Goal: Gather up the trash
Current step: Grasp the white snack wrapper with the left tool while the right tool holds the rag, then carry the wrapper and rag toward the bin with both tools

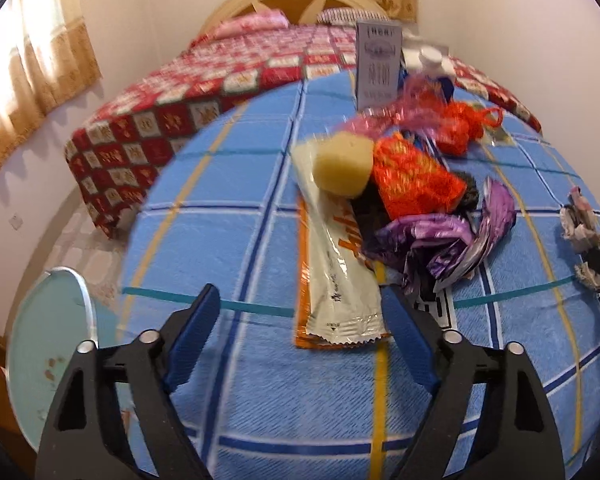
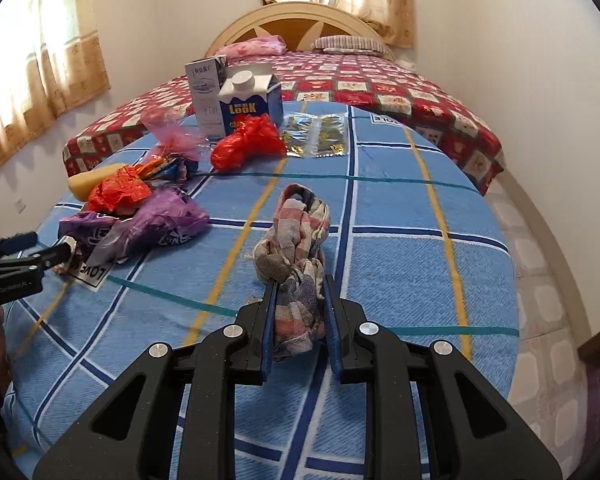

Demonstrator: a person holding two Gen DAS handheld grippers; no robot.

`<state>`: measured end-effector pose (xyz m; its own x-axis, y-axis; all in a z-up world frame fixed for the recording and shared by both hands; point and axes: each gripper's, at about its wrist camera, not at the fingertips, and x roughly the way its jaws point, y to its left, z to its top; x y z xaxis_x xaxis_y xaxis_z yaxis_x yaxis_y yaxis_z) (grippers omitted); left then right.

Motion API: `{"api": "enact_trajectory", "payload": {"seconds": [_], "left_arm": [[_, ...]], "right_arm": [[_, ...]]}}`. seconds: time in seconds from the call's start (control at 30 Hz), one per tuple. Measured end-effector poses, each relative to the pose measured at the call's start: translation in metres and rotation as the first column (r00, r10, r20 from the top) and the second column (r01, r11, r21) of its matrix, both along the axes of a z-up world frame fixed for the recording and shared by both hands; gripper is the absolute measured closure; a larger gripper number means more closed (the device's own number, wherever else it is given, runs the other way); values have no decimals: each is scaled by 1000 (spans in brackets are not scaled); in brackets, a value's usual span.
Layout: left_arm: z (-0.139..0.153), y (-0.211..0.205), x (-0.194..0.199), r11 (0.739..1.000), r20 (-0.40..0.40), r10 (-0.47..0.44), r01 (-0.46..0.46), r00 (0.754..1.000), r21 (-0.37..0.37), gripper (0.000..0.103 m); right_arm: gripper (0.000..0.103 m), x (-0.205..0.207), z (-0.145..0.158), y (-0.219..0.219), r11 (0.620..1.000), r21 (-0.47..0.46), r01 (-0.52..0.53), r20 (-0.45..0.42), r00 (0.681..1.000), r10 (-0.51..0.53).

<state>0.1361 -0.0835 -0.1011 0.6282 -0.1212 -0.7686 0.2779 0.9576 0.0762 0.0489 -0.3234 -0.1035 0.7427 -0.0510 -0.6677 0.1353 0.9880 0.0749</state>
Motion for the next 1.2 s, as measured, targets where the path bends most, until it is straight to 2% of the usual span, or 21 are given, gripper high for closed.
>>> {"api": "enact_trajectory", "payload": {"seconds": [0.03, 0.07, 0.1, 0.13, 0.17, 0.2, 0.37, 0.67, 0.87, 1.2], "left_arm": [[-5, 0, 3, 1000, -32, -11, 11, 999, -14, 39], [-6, 0, 4, 999, -43, -21, 20, 999, -32, 48], [-5, 1, 2, 998, -42, -44, 41, 998, -52, 64], [-4, 1, 1, 996, -44, -63, 60, 997, -60, 68], [-3, 3, 0, 997, -41, -63, 61, 997, -55, 81], [-3, 5, -1, 997, -42, -65, 63, 997, -55, 82], [7, 28, -14, 997, -11, -56, 55, 998, -51, 88], [29, 73, -42, 999, 67, 15, -13, 998, -36, 88], [37, 102, -57, 998, 101, 67, -65, 993, -24, 88], [51, 151, -66, 983, 177, 181, -183, 967, -9, 88]], "right_arm": [[80, -1, 0, 0, 1000, 3, -3, 0, 1000, 3], [80, -1, -1, 0, 1000, 7, -10, 0, 1000, 10], [80, 0, 0, 2, 1000, 10, -17, 3, 1000, 17], [80, 0, 0, 3, 1000, 14, -23, 6, 1000, 23], [80, 0, 2, 6, 999, 18, -33, 11, 999, 33], [80, 1, 5, 10, 999, 21, -46, 19, 999, 46], [80, 4, 21, 34, 994, 16, -110, 71, 992, 109], [80, 22, 43, 86, 974, -11, -228, 135, 964, 228], [80, 39, 52, 128, 949, -27, -315, 166, 934, 315], [80, 57, 61, 193, 900, -55, -432, 186, 881, 435]]}}
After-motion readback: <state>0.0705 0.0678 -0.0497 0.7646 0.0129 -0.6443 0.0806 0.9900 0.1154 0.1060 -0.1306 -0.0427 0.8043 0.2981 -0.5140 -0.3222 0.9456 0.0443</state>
